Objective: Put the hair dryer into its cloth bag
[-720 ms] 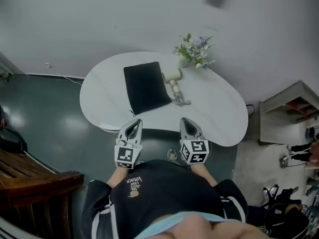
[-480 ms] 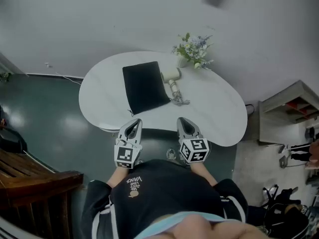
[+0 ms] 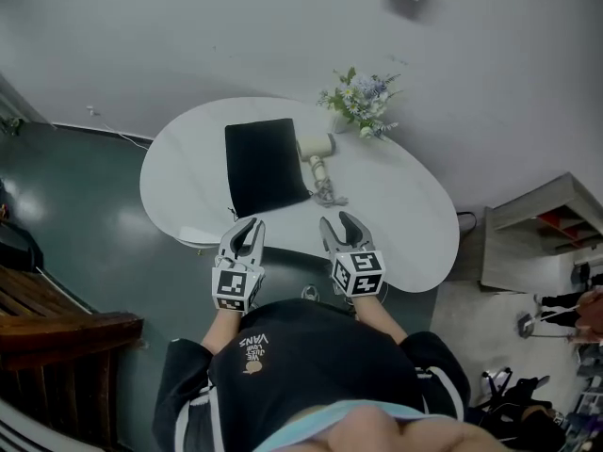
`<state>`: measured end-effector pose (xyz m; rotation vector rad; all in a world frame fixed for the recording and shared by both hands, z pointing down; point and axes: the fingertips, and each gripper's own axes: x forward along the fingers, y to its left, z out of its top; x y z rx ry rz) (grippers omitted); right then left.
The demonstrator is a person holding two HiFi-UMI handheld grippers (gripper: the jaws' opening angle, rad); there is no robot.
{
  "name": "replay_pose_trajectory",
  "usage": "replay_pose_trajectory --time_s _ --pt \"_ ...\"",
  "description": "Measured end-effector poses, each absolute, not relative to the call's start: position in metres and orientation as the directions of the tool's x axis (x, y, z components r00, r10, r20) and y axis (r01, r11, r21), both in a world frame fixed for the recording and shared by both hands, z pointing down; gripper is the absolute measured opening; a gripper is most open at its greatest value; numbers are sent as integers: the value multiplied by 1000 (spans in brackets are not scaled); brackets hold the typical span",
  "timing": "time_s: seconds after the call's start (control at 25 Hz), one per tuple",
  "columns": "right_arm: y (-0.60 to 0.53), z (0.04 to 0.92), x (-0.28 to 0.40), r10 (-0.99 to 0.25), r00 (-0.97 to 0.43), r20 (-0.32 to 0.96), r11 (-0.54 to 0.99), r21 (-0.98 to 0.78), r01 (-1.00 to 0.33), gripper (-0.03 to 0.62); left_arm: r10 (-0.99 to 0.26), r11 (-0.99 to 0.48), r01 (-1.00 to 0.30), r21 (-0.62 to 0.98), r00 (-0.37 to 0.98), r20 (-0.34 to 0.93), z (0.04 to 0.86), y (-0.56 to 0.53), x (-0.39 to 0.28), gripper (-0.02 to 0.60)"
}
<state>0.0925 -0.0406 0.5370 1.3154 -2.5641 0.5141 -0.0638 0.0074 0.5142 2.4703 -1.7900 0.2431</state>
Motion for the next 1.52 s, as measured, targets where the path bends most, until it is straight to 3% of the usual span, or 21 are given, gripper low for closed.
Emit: replay_pose_trajectory --time_s 0.16,0.6,0.88,1.2,1.52 --pt "-52 545 103 -704 -611 362 577 -211 -789 179 -944 -278 -961 -17 270 190 522 0 -53 117" --pt "-84 567 116 -636 -663 395 620 -249 -744 206 -946 -212 -974 -84 183 269 546 -18 -46 203" --pt "-101 585 115 -634 -635 441 591 -254 -766 212 -905 -312 -927 -206 224 362 577 -36 -53 229" --pt "-139 607 94 -641 -580 502 536 -248 -807 216 -815 -469 -850 -241 311 490 615 -63 -74 239" --pt "-188 637 73 -638 -497 588 503 -170 -847 219 -755 -558 -805 -204 390 527 632 -87 -88 247"
